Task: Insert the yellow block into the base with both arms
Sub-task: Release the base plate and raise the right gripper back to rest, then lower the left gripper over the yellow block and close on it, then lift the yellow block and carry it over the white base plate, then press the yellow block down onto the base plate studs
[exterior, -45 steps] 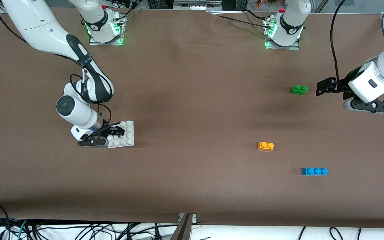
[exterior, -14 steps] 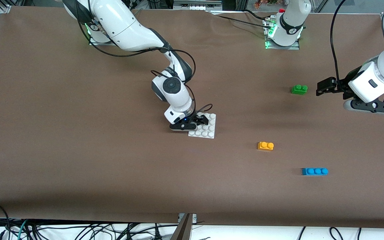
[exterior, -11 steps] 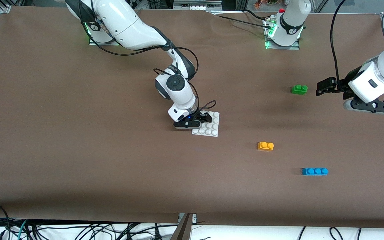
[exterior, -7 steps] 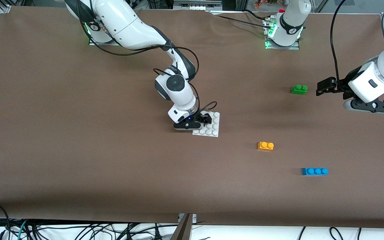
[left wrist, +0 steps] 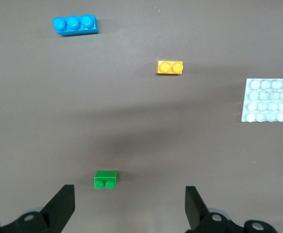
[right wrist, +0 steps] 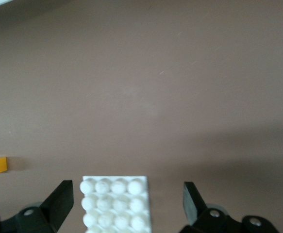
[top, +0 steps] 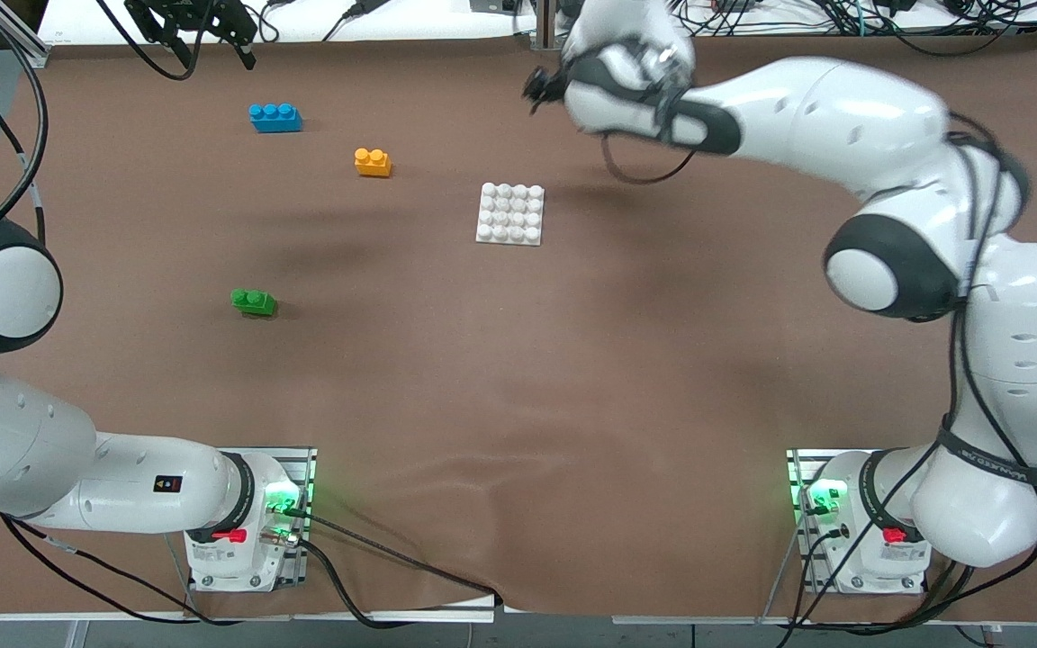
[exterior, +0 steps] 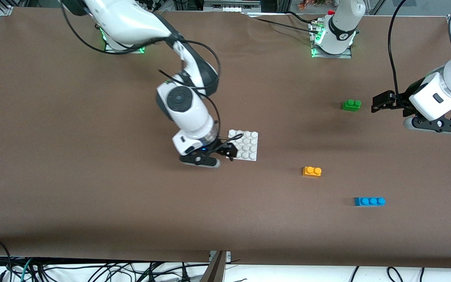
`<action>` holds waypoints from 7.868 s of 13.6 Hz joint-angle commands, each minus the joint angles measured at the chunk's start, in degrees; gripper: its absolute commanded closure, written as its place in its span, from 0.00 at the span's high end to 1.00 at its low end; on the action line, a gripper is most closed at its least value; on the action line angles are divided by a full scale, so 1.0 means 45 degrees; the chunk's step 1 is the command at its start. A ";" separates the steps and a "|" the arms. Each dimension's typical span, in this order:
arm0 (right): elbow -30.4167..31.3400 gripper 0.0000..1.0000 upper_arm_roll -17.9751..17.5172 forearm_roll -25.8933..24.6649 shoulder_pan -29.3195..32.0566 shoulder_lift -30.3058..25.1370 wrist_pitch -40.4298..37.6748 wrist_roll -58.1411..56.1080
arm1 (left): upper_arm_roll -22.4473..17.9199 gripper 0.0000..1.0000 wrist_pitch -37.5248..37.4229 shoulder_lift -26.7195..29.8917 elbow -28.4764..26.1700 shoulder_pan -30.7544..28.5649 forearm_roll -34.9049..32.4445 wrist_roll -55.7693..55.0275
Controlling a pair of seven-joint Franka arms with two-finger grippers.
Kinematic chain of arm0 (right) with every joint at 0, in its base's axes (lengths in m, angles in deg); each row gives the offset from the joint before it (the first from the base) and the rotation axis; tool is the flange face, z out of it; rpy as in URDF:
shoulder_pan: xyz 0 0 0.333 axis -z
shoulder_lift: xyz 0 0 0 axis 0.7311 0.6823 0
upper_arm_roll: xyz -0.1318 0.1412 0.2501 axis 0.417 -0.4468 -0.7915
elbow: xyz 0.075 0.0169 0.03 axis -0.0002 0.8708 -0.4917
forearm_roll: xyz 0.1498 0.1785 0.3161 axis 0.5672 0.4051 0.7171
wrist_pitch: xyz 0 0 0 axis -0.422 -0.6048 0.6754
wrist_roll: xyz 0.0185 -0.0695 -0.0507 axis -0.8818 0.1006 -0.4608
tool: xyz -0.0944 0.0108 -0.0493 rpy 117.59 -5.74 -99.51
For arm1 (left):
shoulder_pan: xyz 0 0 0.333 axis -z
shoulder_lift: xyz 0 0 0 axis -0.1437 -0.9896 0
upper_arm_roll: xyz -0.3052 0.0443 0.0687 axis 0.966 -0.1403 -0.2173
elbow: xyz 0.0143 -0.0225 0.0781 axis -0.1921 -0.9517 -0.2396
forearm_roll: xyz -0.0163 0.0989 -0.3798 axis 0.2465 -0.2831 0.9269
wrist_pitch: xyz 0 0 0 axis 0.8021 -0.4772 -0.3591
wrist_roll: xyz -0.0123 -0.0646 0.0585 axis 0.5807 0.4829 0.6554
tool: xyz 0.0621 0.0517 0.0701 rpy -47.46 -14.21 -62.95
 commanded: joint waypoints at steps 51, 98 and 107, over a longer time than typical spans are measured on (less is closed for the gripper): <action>0.3870 1.00 0.0296 -0.0911 0.5966 -0.8880 -0.8724 -0.7900 | 0.0033 1.00 1.0266 -0.7781 -0.1076 0.2083 -0.0643 -0.0512; 0.3850 1.00 0.0257 -0.0677 0.5907 -0.8802 -0.8626 -0.7802 | 0.0131 0.09 0.7278 -0.8973 0.1815 0.7943 -0.0623 -0.5708; 0.3850 1.00 0.0237 -0.0657 0.5907 -0.8802 -0.8607 -0.7802 | 0.0170 0.08 0.7180 -0.8914 0.1736 0.7943 -0.0467 -0.6040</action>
